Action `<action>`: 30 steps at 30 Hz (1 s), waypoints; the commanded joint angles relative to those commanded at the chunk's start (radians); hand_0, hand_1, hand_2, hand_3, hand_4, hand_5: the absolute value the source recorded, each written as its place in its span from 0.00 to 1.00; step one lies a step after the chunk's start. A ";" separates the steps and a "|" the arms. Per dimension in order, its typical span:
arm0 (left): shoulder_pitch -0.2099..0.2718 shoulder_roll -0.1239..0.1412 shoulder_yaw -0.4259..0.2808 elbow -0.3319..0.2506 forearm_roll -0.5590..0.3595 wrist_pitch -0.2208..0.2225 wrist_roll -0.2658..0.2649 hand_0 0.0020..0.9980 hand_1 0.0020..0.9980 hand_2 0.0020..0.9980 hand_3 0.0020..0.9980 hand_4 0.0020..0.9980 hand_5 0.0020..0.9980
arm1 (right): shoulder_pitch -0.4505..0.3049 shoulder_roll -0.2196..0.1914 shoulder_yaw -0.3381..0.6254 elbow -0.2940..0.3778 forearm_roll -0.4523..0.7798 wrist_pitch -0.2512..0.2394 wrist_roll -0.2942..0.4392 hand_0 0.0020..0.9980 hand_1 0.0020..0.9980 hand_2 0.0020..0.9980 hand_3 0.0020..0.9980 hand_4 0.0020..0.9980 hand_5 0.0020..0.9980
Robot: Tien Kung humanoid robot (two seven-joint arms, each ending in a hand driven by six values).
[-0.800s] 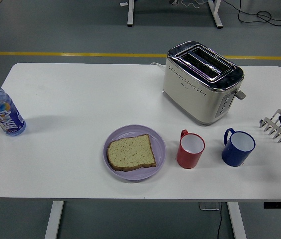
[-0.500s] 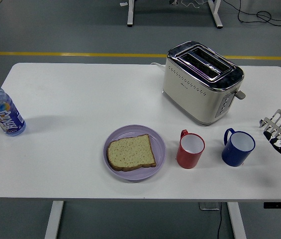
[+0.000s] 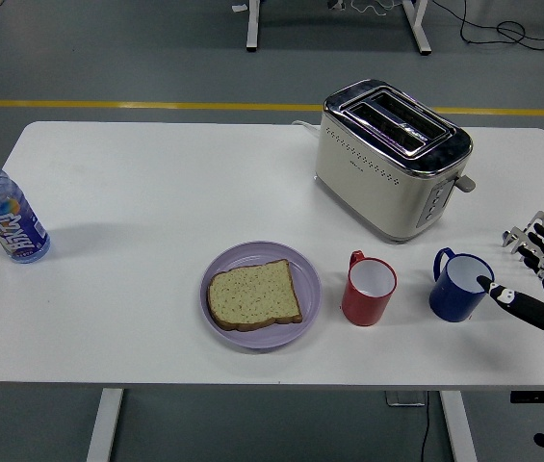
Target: Pick up the cup,pour liquid into bread,place the cup on the desk
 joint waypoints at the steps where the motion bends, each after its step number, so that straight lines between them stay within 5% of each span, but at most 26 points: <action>1: 0.000 0.000 0.000 0.000 -0.001 0.000 0.000 0.69 0.69 0.70 0.55 0.25 1.00 | 0.002 0.002 -0.005 0.000 -0.009 -0.002 -0.005 0.93 0.85 0.93 0.93 1.00 0.03; 12: -0.001 0.000 0.004 0.000 -0.007 0.001 -0.002 0.69 0.69 0.70 0.55 0.25 1.00 | 0.046 0.019 -0.025 -0.049 -0.119 -0.015 -0.054 0.93 0.85 0.93 0.92 1.00 0.05; 30: 0.003 -0.001 -0.005 0.000 0.008 0.002 0.004 0.69 0.70 0.70 0.56 0.25 1.00 | 0.067 0.037 -0.051 -0.087 -0.073 -0.042 -0.050 0.93 0.85 0.93 0.92 1.00 0.06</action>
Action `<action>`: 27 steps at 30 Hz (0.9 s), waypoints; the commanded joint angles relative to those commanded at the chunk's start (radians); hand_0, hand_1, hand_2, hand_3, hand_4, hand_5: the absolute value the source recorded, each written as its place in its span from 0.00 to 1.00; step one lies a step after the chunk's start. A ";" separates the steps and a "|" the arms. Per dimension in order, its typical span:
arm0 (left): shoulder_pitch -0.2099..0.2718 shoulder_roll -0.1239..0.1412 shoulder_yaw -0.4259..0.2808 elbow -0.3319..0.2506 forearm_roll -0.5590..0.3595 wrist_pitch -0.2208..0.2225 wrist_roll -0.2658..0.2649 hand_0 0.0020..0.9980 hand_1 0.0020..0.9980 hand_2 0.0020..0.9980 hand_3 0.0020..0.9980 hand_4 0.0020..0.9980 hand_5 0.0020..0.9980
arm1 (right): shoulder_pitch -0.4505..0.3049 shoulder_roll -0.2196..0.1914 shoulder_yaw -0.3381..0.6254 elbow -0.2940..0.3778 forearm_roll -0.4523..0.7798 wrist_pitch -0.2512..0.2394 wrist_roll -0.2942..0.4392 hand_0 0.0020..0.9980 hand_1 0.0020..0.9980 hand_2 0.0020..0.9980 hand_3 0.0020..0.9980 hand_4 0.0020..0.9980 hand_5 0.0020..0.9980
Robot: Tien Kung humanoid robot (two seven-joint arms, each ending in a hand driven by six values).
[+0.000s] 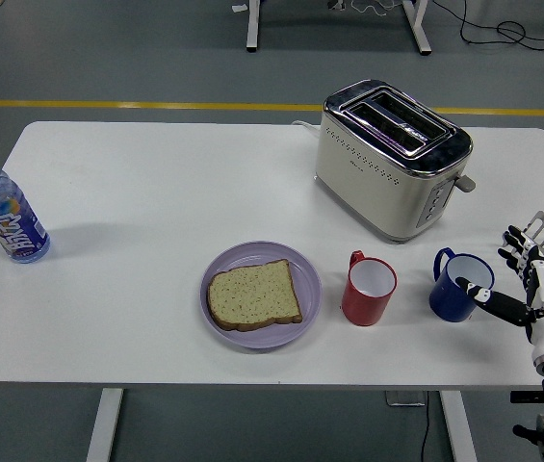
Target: Pick up the cup,pour liquid into bread,place the cup on the desk
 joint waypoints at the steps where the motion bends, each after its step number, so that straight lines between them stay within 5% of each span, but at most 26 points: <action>1: 0.000 0.000 -0.002 0.000 0.003 0.000 0.001 0.69 0.70 0.70 0.56 0.25 1.00 | 0.000 0.001 -0.001 -0.002 0.002 0.000 0.001 0.93 0.85 0.93 0.92 1.00 0.06; 27: 0.002 -0.001 0.008 0.000 -0.015 0.000 -0.005 0.69 0.70 0.70 0.56 0.25 1.00 | 0.039 0.024 -0.048 -0.074 0.005 0.004 0.010 0.93 0.85 0.93 0.92 1.00 0.08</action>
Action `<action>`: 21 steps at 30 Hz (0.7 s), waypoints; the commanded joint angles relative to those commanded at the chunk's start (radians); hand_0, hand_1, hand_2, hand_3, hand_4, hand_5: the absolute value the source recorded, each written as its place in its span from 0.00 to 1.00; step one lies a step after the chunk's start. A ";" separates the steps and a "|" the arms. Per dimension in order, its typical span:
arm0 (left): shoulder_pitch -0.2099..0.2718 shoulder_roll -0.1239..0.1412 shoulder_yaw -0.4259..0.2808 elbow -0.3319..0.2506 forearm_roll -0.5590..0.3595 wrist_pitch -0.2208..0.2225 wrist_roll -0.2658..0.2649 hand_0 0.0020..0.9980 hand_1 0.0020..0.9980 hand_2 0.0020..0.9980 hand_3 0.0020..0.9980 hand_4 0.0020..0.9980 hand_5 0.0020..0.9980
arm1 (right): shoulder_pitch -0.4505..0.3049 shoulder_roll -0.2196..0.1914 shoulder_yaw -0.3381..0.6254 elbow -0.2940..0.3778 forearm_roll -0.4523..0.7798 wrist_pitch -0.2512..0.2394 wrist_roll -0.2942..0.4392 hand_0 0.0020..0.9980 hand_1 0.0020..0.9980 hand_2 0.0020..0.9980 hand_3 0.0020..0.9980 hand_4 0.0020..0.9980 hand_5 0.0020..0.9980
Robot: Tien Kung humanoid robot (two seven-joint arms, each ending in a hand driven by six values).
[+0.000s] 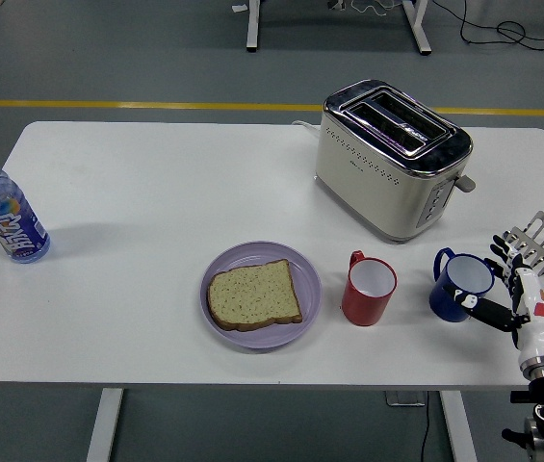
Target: Pick up the cup,pour liquid into bread,place the cup on the desk
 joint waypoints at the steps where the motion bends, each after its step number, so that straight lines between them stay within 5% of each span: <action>1: 0.000 0.000 0.000 0.000 0.000 0.000 0.000 0.69 0.70 0.70 0.56 0.25 1.00 | 0.002 0.001 -0.001 -0.002 -0.001 0.000 0.000 0.93 0.85 0.93 0.92 1.00 0.08; 21: -0.003 -0.002 0.003 0.000 -0.009 0.001 -0.002 0.69 0.70 0.70 0.56 0.25 1.00 | 0.044 0.023 -0.025 -0.069 -0.015 -0.009 -0.003 0.93 0.85 0.93 0.92 1.00 0.08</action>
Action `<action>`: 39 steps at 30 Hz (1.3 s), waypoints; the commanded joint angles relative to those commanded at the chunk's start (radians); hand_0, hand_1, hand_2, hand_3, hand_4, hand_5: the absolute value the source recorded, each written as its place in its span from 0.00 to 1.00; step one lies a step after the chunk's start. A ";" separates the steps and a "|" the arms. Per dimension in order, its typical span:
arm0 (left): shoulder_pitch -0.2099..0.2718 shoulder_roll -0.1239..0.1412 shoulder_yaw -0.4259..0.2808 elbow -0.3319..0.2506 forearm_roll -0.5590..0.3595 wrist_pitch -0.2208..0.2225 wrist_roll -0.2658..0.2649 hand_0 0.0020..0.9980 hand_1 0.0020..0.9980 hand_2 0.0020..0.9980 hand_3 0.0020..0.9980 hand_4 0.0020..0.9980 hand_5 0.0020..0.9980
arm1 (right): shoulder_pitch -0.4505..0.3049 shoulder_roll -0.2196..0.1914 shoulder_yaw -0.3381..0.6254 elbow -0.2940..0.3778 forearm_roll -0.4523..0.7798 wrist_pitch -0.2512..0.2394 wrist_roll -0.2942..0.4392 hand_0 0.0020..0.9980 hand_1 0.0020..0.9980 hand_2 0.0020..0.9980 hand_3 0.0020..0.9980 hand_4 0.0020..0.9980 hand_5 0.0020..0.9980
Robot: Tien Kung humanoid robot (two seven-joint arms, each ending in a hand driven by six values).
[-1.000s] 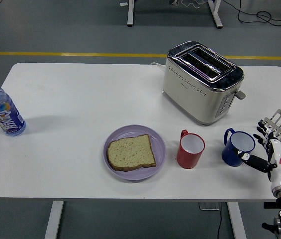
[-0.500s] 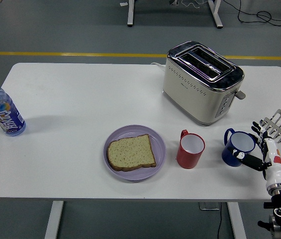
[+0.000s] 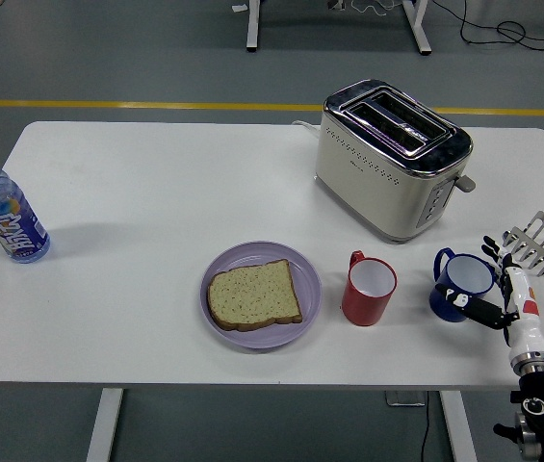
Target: Pick up the cup,pour liquid into bread,place the cup on the desk
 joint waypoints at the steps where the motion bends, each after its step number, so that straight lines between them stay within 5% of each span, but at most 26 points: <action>1: 0.000 0.000 0.000 0.000 0.000 0.000 0.000 0.69 0.70 0.70 0.56 0.25 1.00 | 0.000 0.000 0.000 -0.001 0.000 0.000 0.000 0.93 0.85 0.93 0.92 1.00 0.08; 39: -0.003 -0.002 0.002 0.000 -0.006 0.000 -0.002 0.69 0.70 0.70 0.55 0.25 1.00 | 0.033 0.019 -0.039 -0.062 0.062 -0.041 0.035 0.92 0.81 0.89 0.89 1.00 0.09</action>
